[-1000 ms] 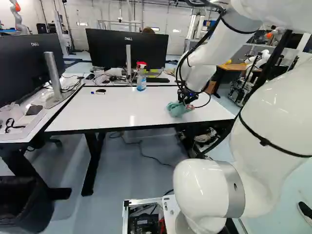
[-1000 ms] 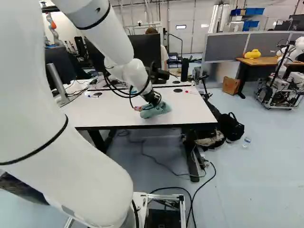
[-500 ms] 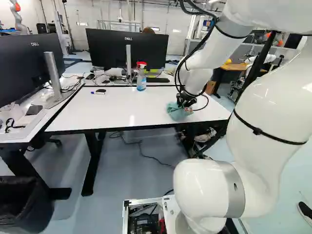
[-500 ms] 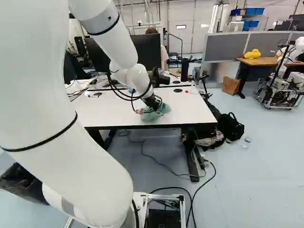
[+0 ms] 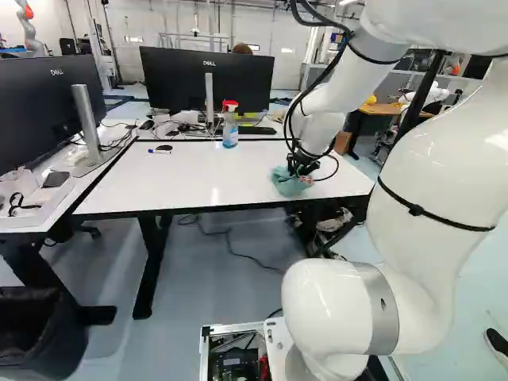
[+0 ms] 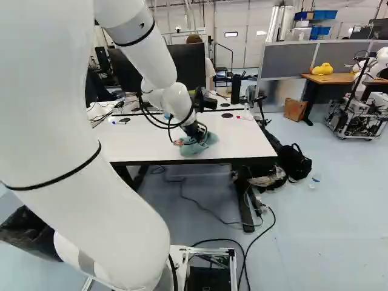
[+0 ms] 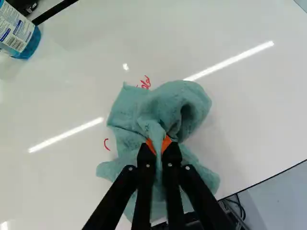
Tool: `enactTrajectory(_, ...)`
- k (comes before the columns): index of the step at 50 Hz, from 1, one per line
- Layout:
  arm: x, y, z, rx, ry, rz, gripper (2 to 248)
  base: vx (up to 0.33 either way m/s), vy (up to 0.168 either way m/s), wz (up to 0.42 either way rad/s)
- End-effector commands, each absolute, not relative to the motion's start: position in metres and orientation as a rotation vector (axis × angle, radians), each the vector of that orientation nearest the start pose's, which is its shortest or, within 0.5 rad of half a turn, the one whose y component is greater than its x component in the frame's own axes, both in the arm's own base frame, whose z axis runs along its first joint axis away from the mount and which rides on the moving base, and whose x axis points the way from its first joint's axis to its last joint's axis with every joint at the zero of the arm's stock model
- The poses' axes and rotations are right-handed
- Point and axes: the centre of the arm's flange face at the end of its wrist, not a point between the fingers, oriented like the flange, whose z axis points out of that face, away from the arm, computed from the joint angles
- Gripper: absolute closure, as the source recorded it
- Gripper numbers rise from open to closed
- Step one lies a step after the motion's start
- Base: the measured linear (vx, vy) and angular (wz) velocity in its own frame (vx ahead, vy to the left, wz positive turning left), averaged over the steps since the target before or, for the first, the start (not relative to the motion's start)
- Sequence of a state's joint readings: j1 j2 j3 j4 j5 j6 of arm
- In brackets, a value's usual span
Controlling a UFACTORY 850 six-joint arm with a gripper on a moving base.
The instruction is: Clean the table with the green towel
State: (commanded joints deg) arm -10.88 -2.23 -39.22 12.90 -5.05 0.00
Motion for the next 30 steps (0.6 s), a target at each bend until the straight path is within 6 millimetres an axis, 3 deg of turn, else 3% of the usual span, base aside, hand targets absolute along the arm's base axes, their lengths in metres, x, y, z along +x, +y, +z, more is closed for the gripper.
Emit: enactTrajectory(30, 0.486, -0.089, 0.427, -2.925, 0.597, -0.877, 220, 0.000, 0.000, 0.000)
